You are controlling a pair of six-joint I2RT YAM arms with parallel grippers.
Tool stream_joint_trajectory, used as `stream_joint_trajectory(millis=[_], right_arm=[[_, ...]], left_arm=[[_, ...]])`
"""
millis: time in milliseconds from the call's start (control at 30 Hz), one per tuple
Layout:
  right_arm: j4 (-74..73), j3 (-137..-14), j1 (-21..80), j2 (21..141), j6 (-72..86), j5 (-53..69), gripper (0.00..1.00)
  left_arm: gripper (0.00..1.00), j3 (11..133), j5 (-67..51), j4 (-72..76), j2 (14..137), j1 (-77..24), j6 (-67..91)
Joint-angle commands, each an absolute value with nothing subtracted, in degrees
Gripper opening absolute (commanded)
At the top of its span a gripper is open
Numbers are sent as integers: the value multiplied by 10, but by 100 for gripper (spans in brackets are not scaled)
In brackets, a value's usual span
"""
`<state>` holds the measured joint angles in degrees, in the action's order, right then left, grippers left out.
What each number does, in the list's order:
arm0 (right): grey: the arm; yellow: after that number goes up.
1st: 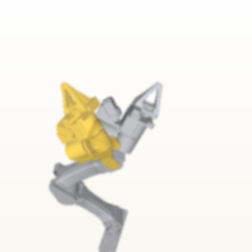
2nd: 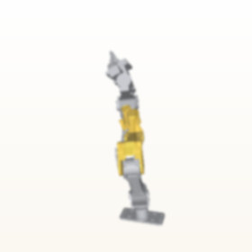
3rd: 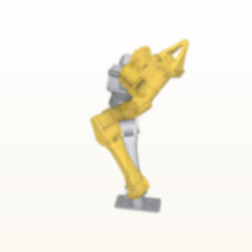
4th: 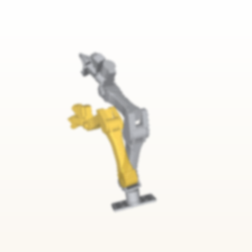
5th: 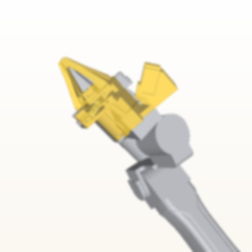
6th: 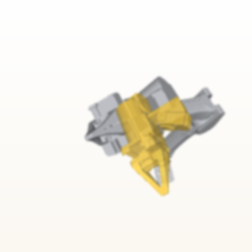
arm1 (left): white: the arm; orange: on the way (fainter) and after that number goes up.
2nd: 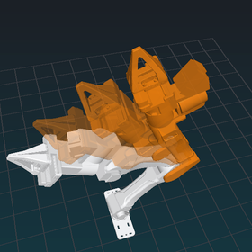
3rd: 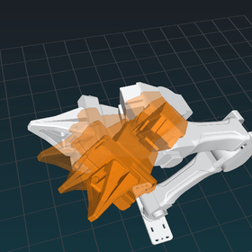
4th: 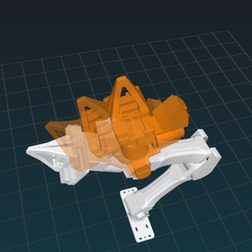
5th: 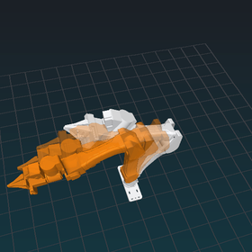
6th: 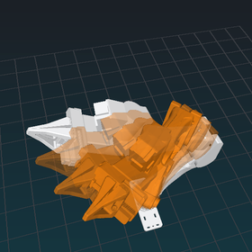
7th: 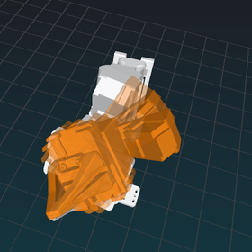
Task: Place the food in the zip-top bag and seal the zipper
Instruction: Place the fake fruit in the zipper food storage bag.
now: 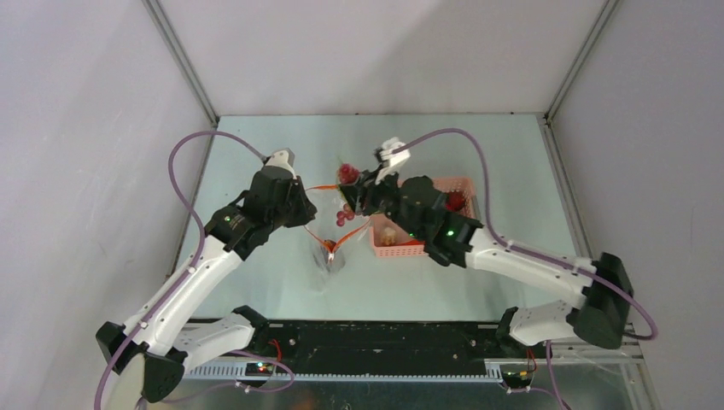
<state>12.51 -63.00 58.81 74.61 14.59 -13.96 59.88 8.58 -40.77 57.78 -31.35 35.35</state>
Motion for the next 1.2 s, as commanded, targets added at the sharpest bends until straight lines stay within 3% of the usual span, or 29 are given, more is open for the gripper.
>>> stream_joint_trajectory(millis=[0, 200, 333, 400, 600, 933, 1067, 1167], right_arm=[[165, -672, 619, 792, 92, -177, 35], [137, -675, 649, 808, 73, -190, 49], [118, -675, 661, 806, 75, -195, 84], [117, -675, 663, 804, 80, -192, 90], [113, -675, 663, 791, 92, -188, 98], [31, -675, 650, 739, 122, -261, 100], [-84, -676, 606, 715, 175, -287, 99], [-154, -672, 534, 710, 178, -223, 99]], left_arm=[[3, 606, 79, -390, 577, -312, 339], [3, 605, 83, -390, 574, -310, 340], [3, 607, 80, -392, 572, -309, 340], [3, 606, 83, -390, 570, -308, 340], [3, 604, 74, -387, 566, -308, 340], [3, 604, 64, -385, 565, -308, 341], [3, 605, 65, -386, 567, -307, 338], [3, 606, 59, -386, 569, -307, 336]])
